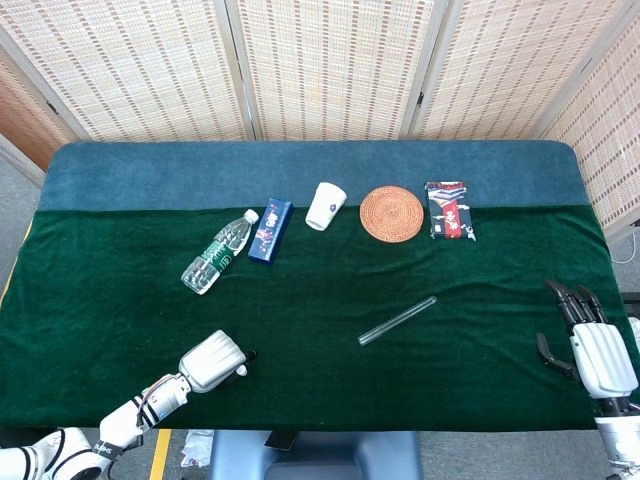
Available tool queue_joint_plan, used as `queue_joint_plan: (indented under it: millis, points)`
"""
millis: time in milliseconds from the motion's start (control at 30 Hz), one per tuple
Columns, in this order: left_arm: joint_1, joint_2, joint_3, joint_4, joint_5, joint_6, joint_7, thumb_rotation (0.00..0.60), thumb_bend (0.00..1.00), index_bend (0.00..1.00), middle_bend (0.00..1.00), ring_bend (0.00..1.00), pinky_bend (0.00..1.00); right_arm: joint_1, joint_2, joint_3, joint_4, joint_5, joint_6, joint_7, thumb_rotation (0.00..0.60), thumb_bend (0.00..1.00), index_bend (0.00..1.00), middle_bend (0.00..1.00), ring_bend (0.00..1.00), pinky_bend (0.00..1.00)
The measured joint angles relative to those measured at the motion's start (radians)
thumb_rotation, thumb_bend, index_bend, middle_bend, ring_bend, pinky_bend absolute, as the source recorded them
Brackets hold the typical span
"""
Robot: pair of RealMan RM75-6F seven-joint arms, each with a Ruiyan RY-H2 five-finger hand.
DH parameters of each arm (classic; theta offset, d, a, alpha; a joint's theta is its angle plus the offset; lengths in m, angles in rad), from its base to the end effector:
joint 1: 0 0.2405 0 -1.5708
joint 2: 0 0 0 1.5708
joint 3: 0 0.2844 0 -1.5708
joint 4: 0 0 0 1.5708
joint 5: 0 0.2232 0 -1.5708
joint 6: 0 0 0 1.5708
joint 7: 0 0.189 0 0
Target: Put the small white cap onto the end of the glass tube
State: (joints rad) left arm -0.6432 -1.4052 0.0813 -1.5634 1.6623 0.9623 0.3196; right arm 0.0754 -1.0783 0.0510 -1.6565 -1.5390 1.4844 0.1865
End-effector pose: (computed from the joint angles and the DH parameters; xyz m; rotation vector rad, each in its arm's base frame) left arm -0.1842 0.2968 -0.0526 -2.3569 -0.5254 -0.8253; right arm -0.3301 -0.2257 0.1661 1.3459 -1.0401 1.0646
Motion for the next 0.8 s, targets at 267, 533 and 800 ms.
queue_joint_plan:
  millis: [267, 533, 800]
  points:
    - [0.002, -0.009, 0.006, 0.011, 0.003, 0.007, -0.006, 0.6, 0.39, 0.48, 1.0, 0.87, 0.8, 0.001, 0.0, 0.001, -0.001, 0.002, -0.003, -0.002, 0.6, 0.55, 0.04, 0.15, 0.13, 0.05]
    - [0.004, -0.016, 0.009, 0.015, 0.003, 0.01, -0.008, 0.6, 0.39, 0.48, 1.0, 0.87, 0.8, 0.001, 0.001, 0.001, -0.002, 0.003, -0.004, -0.002, 0.6, 0.55, 0.04, 0.15, 0.13, 0.05]
    - [0.005, -0.023, 0.007, 0.021, -0.002, 0.013, -0.008, 0.6, 0.39, 0.5, 1.0, 0.87, 0.8, 0.001, 0.0, 0.001, 0.0, 0.005, -0.006, 0.001, 0.6, 0.55, 0.04, 0.15, 0.13, 0.05]
